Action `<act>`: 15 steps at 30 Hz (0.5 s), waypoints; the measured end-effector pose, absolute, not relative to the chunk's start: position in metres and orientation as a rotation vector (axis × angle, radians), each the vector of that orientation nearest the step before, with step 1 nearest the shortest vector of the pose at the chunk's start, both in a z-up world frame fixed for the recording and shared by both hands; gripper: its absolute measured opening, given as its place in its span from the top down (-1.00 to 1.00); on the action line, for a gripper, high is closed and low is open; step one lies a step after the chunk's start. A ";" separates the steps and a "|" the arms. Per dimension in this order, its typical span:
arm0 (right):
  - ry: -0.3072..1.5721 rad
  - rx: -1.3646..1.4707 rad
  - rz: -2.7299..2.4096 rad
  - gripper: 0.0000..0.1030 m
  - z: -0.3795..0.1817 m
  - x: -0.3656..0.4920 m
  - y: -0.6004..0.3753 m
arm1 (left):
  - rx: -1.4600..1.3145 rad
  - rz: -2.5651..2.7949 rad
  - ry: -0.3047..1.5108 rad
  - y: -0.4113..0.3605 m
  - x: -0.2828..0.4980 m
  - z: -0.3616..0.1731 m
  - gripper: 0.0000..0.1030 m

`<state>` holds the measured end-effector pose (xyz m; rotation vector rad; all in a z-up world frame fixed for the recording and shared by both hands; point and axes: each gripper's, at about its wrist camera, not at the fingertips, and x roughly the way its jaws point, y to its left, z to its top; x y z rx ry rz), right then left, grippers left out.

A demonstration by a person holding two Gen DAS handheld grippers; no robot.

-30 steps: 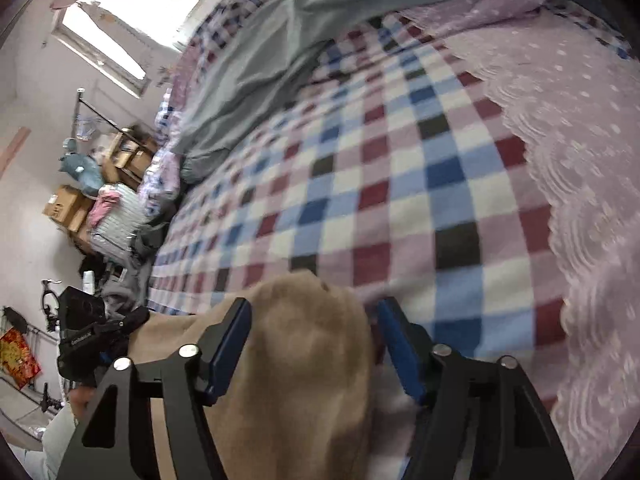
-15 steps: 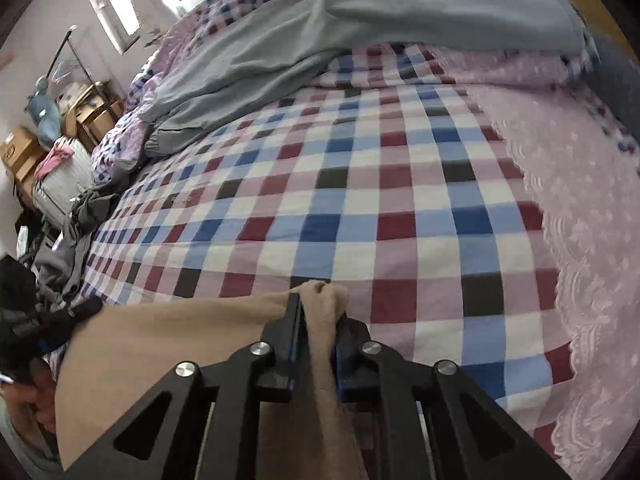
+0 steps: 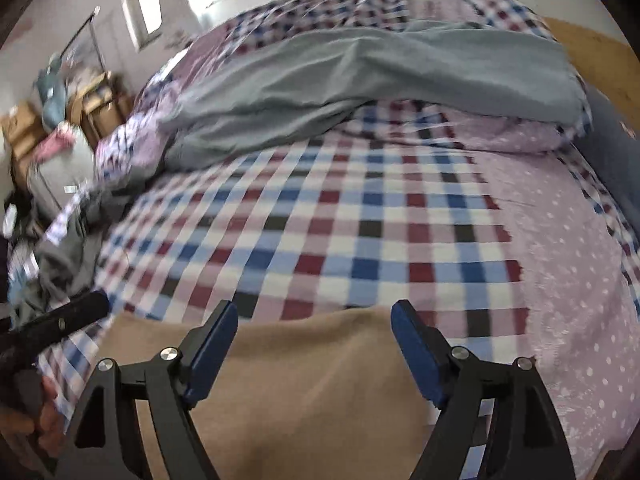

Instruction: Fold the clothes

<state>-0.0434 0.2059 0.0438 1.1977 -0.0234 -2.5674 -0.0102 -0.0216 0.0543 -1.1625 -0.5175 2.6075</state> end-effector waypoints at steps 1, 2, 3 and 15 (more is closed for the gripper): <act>-0.005 1.212 -2.565 -0.60 0.039 -0.044 0.201 | -1.170 2.612 -0.464 -0.012 -0.010 0.053 -0.63; 0.015 1.225 -2.560 -0.60 0.033 -0.044 0.197 | -1.179 2.620 -0.413 -0.003 -0.010 0.051 -0.63; 0.039 1.238 -2.551 -0.60 0.026 -0.045 0.193 | -1.188 2.627 -0.363 0.005 -0.010 0.049 -0.63; 0.193 1.301 -2.550 -0.70 -0.018 -0.049 0.178 | -1.322 2.699 0.029 0.038 -0.009 0.008 -0.66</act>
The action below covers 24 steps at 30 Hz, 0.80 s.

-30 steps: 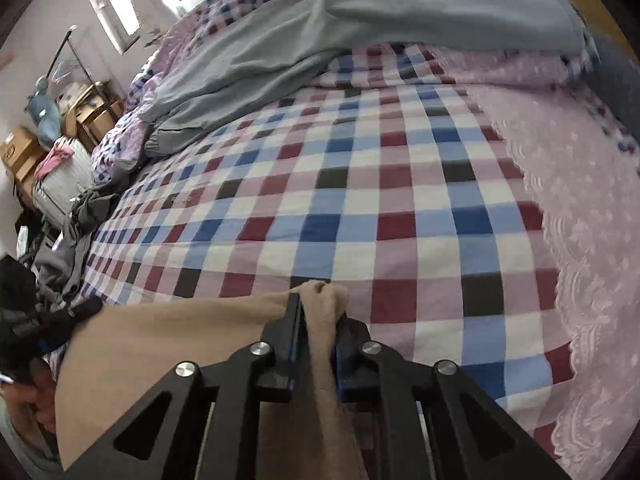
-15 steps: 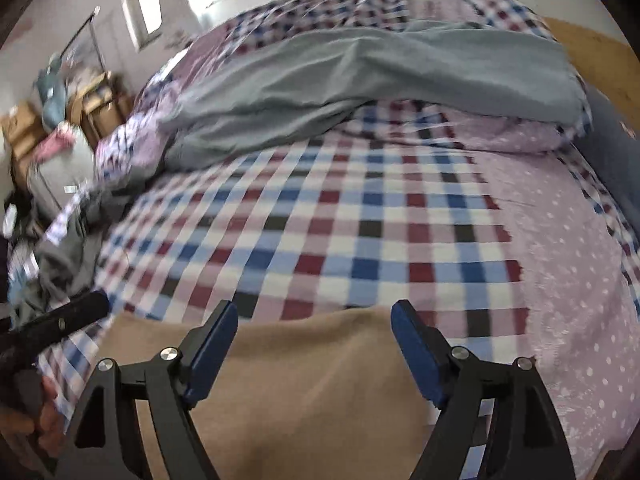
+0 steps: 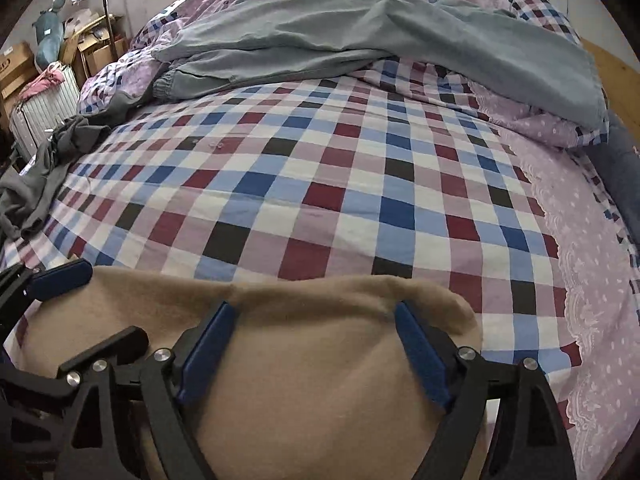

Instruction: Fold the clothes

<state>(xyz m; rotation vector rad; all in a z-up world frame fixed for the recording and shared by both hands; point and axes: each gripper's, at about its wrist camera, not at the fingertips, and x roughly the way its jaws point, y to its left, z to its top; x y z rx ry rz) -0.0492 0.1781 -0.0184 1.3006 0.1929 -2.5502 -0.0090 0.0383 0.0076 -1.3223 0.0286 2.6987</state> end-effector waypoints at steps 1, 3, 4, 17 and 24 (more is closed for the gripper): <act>0.194 1.300 -2.551 -0.70 -0.019 -0.050 0.178 | -1.317 2.702 0.029 0.038 -0.009 0.007 -0.66; 0.195 1.299 -2.553 -0.71 -0.020 -0.050 0.179 | -1.310 2.704 0.027 0.038 -0.009 0.006 -0.66; 0.196 1.298 -2.554 -0.71 -0.020 -0.050 0.179 | -1.308 2.705 0.029 0.037 -0.010 0.006 -0.66; 0.183 1.305 -2.539 -0.77 -0.020 -0.049 0.177 | -1.315 2.692 0.028 0.034 -0.014 0.005 -0.67; 0.192 1.306 -2.542 -0.78 -0.020 -0.048 0.176 | -1.321 2.691 0.024 0.035 -0.015 0.006 -0.68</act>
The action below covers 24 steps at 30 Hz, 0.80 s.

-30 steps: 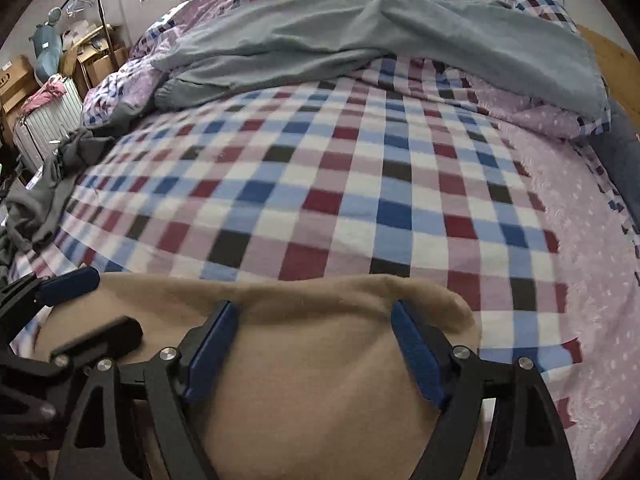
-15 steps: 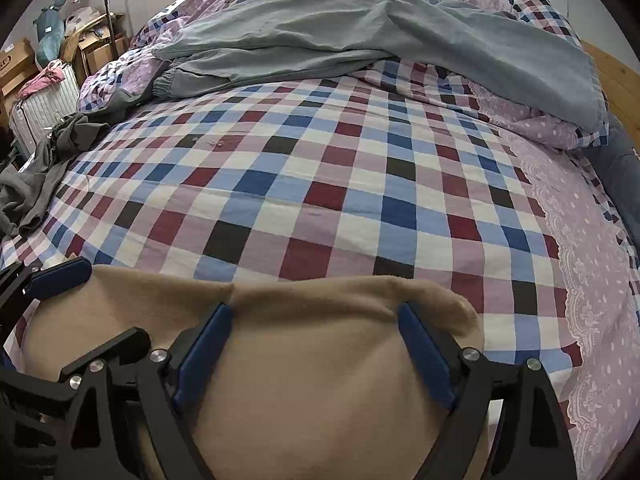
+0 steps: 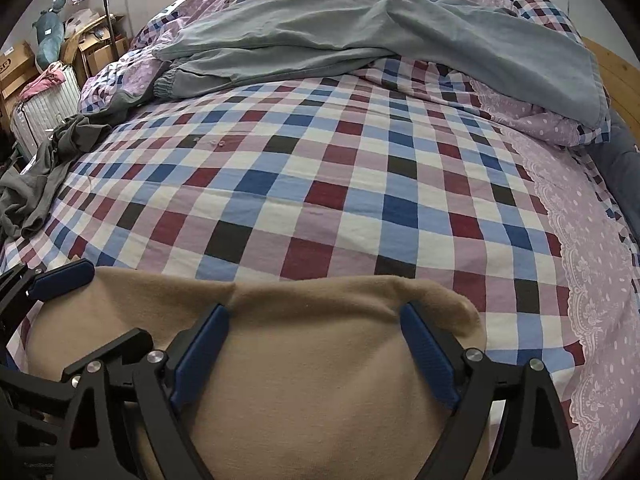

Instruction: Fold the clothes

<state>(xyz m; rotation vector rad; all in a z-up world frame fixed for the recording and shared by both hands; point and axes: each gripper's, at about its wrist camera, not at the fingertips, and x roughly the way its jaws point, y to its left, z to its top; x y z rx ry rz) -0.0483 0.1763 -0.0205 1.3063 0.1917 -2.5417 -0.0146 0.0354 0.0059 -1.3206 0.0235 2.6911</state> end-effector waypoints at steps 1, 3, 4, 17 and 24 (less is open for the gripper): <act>0.192 1.306 -2.541 -0.78 -0.021 -0.048 0.176 | -1.317 2.695 0.025 0.036 -0.014 0.006 -0.68; 0.193 1.306 -2.541 -0.78 -0.021 -0.049 0.177 | -1.315 2.696 0.025 0.035 -0.014 0.006 -0.68; 0.193 1.305 -2.541 -0.78 -0.021 -0.049 0.177 | -1.314 2.698 0.026 0.035 -0.013 0.006 -0.68; 0.178 1.294 -2.538 -0.79 -0.022 -0.049 0.180 | -1.189 2.759 0.087 0.046 0.017 0.027 -0.66; 0.175 1.294 -2.538 -0.78 -0.022 -0.048 0.180 | -1.163 2.758 0.159 0.054 0.036 0.025 -0.67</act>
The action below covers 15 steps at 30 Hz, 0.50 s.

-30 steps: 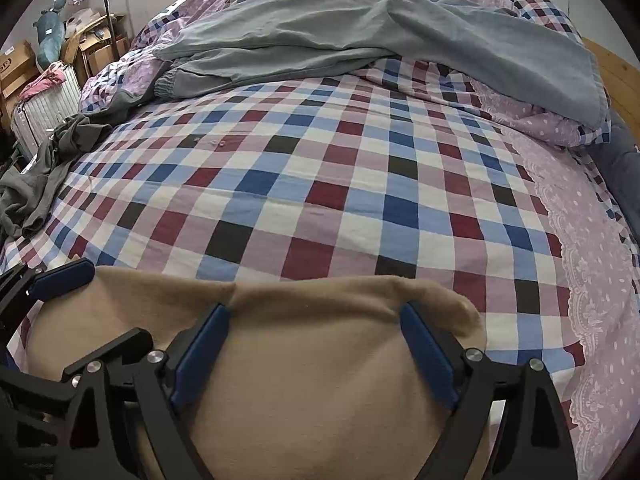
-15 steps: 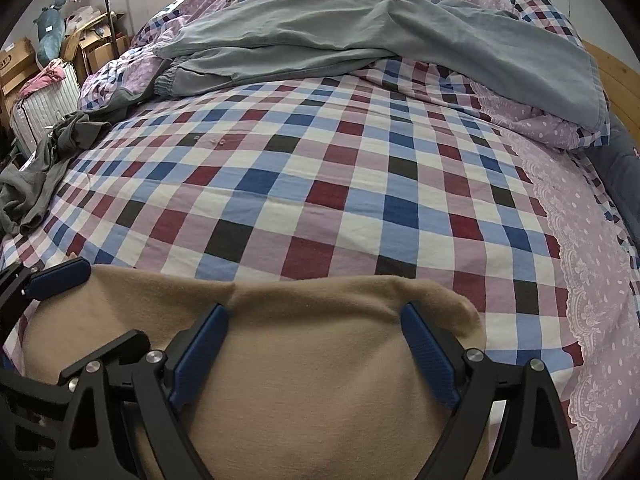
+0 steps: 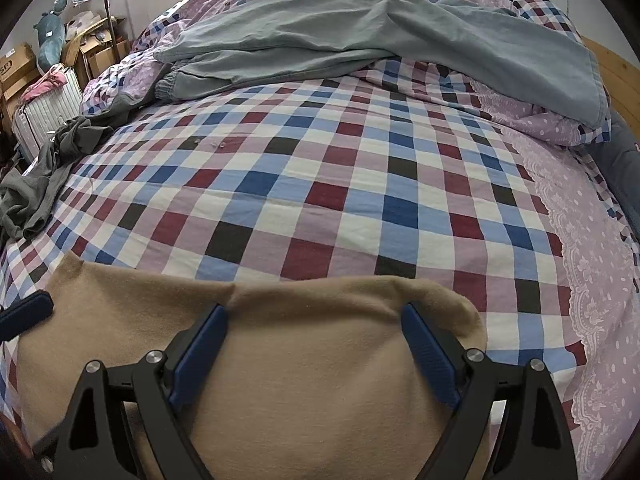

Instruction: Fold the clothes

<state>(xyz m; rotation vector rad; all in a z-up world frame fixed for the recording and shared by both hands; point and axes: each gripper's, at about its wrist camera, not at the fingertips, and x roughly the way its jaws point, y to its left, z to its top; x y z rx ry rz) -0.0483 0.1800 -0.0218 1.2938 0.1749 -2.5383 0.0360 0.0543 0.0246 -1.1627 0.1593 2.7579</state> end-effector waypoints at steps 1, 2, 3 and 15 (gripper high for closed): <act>0.175 1.293 -2.539 -0.79 -0.022 -0.048 0.180 | -1.165 2.759 0.168 0.056 0.036 0.023 -0.67; 0.174 1.291 -2.540 -0.79 -0.021 -0.048 0.180 | -1.174 2.751 0.160 0.055 0.034 0.021 -0.67; 0.168 1.286 -2.542 -0.79 -0.019 -0.047 0.181 | -1.181 2.742 0.139 0.053 0.033 0.018 -0.68; 0.168 1.205 -2.596 -0.79 0.015 0.020 0.199 | -1.183 2.718 0.049 0.043 0.033 0.013 -0.72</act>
